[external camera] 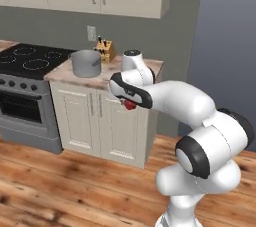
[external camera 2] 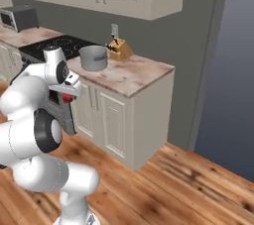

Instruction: Turn on the sink faucet. Then move the bell pepper from the counter to the sink. Turn off the sink. Move the vegetable from the sink to the pot next to the stove. Finally move the pot to the front left burner.

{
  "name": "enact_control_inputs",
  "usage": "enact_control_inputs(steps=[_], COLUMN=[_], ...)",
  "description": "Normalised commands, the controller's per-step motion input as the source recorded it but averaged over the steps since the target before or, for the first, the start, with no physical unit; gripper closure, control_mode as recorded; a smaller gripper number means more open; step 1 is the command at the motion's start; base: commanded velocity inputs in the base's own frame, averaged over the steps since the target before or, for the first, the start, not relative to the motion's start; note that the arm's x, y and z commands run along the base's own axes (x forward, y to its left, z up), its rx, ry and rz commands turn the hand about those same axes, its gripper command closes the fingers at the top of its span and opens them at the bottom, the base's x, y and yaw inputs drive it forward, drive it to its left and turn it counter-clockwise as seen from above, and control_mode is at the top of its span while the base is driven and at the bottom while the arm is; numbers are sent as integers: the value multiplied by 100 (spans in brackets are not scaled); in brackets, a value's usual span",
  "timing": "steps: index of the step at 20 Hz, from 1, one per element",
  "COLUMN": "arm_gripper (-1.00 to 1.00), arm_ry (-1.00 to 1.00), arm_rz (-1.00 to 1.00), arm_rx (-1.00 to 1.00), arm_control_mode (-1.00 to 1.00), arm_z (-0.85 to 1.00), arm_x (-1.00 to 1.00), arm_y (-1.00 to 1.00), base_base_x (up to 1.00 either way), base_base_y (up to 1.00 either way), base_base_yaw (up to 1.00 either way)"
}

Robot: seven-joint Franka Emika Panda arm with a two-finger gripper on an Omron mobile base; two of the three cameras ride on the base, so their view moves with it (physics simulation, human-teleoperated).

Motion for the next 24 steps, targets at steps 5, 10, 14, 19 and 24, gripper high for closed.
enact_control_inputs(steps=[5,10,14,19,24], arm_gripper=[100,100,100,100,100], arm_ry=[0,0,0,0,0], arm_rz=[0,0,0,0,0], arm_rx=[0,0,0,0,0], arm_control_mode=[100,100,100,100,100], arm_z=[0,0,0,0,0], arm_x=[0,0,0,0,0], arm_y=[0,0,0,0,0], base_base_x=[51,42,46,50,57], base_base_y=[65,83,88,78,63], base_base_yaw=[-23,-17,-17,-16,-16])
